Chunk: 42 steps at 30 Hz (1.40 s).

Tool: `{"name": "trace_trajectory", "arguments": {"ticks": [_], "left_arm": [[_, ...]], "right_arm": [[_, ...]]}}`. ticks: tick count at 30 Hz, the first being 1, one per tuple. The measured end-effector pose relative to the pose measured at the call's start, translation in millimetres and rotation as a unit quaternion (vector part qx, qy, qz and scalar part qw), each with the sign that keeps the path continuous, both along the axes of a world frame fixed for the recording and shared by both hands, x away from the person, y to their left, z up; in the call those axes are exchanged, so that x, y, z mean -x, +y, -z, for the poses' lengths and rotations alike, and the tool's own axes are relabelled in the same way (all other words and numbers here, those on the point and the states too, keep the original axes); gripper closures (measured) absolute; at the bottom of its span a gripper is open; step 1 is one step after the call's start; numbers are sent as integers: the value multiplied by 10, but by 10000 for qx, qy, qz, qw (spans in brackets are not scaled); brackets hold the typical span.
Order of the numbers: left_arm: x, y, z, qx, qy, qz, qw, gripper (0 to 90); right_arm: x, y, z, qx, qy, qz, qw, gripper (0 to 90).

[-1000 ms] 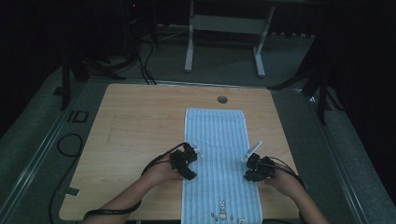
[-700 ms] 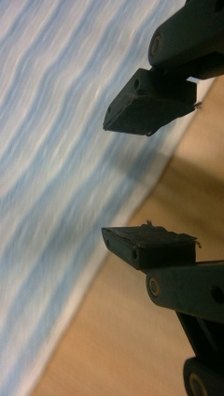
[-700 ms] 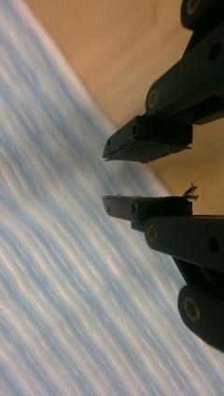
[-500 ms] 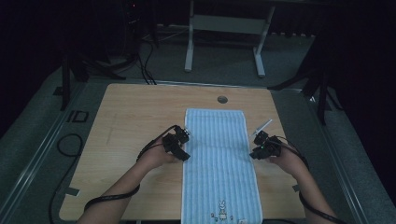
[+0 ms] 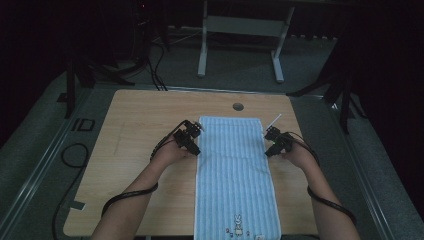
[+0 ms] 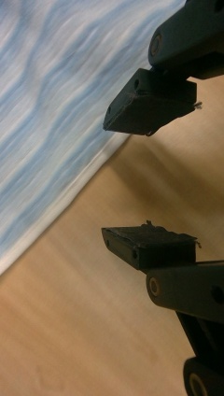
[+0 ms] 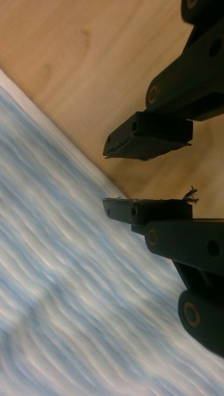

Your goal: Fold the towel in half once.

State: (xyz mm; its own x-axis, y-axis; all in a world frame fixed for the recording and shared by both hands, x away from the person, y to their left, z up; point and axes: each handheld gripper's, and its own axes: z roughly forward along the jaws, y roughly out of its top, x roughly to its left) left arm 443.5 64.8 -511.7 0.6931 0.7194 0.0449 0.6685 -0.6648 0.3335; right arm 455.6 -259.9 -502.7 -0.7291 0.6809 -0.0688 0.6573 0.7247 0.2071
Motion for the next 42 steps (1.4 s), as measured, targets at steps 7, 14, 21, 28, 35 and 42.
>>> {"name": "trace_trajectory", "arguments": {"ticks": [7, 14, 21, 28, 35, 42], "left_arm": [[-164, -111, -14, -116, -100, -101, 9998, 411], [-261, -165, 66, -77, -47, -148, 9998, 406], [-331, -207, 127, 54, 8, -172, 9998, 408], [-333, -202, 139, 343, 96, -67, 9993, 507], [-279, -315, 126, 418, 116, 157, 9989, 853], [-206, -332, 15, 254, -88, 228, 9994, 874]], "right_arm": [[-254, 92, -10, -27, -143, 325, 9994, 601], [-370, 230, 112, 241, -20, 337, 9991, 563], [-443, 213, 133, 103, 228, 515, 9984, 627], [-424, 228, 132, -107, 423, 419, 9982, 845], [-399, 269, 132, -14, 339, 326, 9989, 873], [-327, 271, 8, -2, 28, 205, 9998, 877]]}}
